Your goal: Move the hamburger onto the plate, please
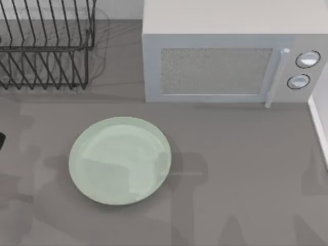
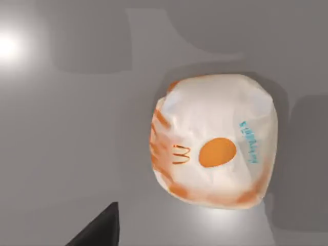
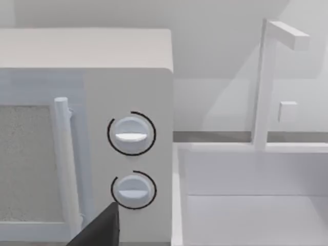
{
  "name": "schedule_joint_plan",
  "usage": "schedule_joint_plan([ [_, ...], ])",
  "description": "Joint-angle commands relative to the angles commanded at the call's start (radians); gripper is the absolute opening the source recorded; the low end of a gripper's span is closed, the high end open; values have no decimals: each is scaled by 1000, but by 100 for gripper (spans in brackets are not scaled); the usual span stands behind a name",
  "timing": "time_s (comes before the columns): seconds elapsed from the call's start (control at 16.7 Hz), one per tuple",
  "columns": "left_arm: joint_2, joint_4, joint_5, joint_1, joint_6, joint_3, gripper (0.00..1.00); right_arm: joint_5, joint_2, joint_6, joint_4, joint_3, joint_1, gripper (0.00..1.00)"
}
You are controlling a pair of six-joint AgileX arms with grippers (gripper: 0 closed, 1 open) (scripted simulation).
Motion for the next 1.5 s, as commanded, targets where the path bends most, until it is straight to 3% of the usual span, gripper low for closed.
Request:
schedule_joint_plan([
  [0.3,196,-106,-2,26,57,142,100,0,0,0,0,0,0,100],
  [0.72,209,-108,-2,23,60,148,100,0,0,0,0,0,0,100],
  [1.2,345,169,-1,30,65,12,100,0,0,0,0,0,0,100],
  [1.5,368,207,-1,30,66,-10,100,0,0,0,0,0,0,100],
])
